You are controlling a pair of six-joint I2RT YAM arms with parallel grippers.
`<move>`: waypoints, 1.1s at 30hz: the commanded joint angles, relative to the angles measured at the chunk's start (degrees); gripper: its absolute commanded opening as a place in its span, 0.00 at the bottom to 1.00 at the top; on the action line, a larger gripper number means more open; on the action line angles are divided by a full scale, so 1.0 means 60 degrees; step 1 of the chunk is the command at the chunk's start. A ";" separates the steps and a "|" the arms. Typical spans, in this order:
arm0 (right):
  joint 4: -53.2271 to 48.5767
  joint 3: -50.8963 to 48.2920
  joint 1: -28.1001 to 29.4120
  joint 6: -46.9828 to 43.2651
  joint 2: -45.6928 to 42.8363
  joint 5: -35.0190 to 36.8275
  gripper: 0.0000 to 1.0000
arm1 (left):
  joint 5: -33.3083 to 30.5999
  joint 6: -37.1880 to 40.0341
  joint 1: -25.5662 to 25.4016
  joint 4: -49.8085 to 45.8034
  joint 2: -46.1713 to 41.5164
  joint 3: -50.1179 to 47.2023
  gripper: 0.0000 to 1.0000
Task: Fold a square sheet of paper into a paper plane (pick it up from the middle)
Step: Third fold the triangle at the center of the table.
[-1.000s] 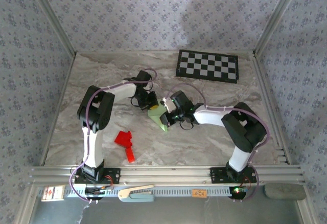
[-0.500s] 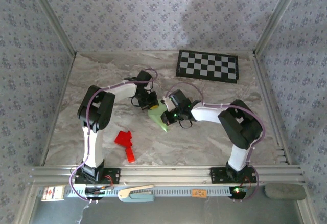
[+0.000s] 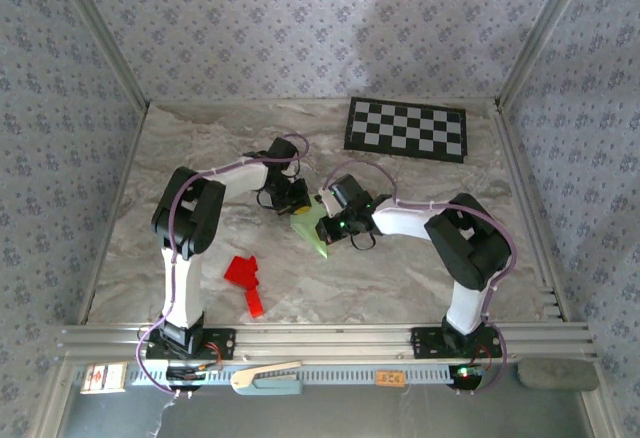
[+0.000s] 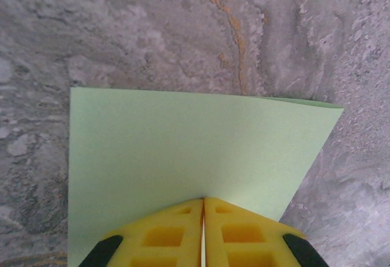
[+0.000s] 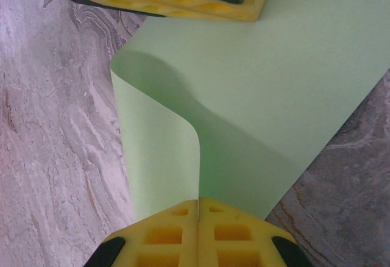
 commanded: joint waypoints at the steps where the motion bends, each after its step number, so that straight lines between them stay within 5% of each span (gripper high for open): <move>1: -0.0317 0.0282 0.0034 0.0067 0.0177 0.0191 0.00 | -0.0068 0.0185 -0.0117 -0.0476 0.0351 0.0073 0.09; 33: -0.0877 0.0549 0.0087 0.0140 0.0379 0.0382 0.00 | -0.0092 0.0160 -0.0129 -0.0458 0.0349 0.0114 0.09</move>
